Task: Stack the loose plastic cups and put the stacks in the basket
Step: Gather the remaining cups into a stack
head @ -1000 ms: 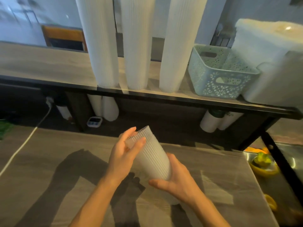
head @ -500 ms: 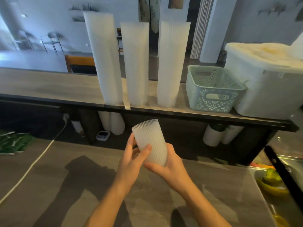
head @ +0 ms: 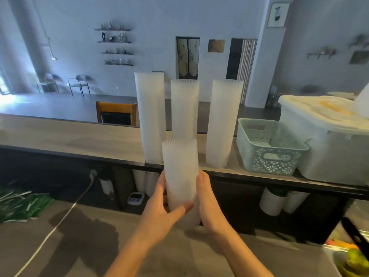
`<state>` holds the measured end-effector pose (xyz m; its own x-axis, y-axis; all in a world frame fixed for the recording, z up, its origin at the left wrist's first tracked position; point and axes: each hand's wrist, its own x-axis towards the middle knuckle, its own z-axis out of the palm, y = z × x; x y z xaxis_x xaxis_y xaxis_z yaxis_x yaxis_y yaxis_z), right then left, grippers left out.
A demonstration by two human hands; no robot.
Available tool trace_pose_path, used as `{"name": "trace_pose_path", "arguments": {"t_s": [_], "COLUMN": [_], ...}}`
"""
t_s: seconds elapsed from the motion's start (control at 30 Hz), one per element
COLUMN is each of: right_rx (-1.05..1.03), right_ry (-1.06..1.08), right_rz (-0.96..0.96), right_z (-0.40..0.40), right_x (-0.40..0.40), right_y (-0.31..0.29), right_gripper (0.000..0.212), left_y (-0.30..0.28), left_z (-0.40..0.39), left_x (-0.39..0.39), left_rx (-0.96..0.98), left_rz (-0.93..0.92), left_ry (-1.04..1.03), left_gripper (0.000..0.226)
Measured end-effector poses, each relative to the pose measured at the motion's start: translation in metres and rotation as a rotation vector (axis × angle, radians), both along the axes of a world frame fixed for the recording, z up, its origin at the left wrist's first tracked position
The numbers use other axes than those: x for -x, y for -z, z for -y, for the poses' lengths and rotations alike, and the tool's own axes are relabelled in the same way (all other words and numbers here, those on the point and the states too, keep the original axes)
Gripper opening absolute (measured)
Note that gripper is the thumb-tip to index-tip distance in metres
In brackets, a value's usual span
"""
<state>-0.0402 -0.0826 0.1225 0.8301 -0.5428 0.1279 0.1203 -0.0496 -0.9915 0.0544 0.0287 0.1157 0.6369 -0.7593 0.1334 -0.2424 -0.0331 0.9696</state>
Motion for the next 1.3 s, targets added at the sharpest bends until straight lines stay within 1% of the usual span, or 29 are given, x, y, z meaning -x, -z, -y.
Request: {"name": "trace_pose_path", "arguments": {"t_s": [0.07,0.13,0.2,0.23,0.3,0.4,0.53,0.63,0.7,0.93,1.1,1.3], "right_rx": [0.05,0.113,0.114,0.11,0.109,0.126,0.121,0.138,0.156,0.246,0.266,0.389], "right_ry": [0.004,0.033,0.055,0.07,0.114,0.18,0.243,0.265,0.273,0.288,0.295,0.454], "right_rz": [0.01,0.02,-0.005,-0.012,-0.03,-0.058,-0.068,-0.085,-0.098,-0.134,-0.136,-0.079], "right_z": [-0.004,-0.006,-0.006,-0.006,-0.007,-0.007,-0.002,0.0,0.001,0.008,0.014,0.035], "right_x": [-0.014,-0.028,-0.039,-0.042,-0.045,-0.049,-0.052,-0.053,-0.055,-0.062,-0.062,-0.056], "right_y": [-0.009,-0.012,-0.012,-0.012,-0.013,-0.013,-0.014,-0.017,-0.019,-0.027,-0.03,-0.036], "right_gripper": [0.046,0.056,0.068,0.069,0.067,0.056,0.056,0.055,0.054,0.052,0.05,0.041], "left_y": [-0.01,-0.019,-0.028,-0.032,-0.039,-0.046,-0.05,-0.052,-0.051,-0.039,-0.032,-0.028], "left_z": [-0.005,-0.013,-0.021,-0.024,-0.028,-0.032,-0.027,-0.018,-0.012,0.009,0.017,0.027], "left_x": [-0.013,-0.028,-0.045,-0.054,-0.073,-0.097,-0.128,-0.151,-0.163,-0.188,-0.194,-0.196], "left_rx": [0.045,0.077,0.114,0.136,0.162,0.185,0.189,0.197,0.166,0.084,0.07,0.049], "left_rz": [0.055,0.109,0.139,0.146,0.167,0.219,0.266,0.298,0.31,0.298,0.278,0.258], "left_ry": [-0.047,-0.107,-0.178,-0.21,-0.265,-0.321,-0.401,-0.43,-0.443,-0.427,-0.408,-0.369], "left_gripper": [0.104,0.104,0.108,0.109,0.106,0.1,0.093,0.093,0.094,0.096,0.096,0.099]}}
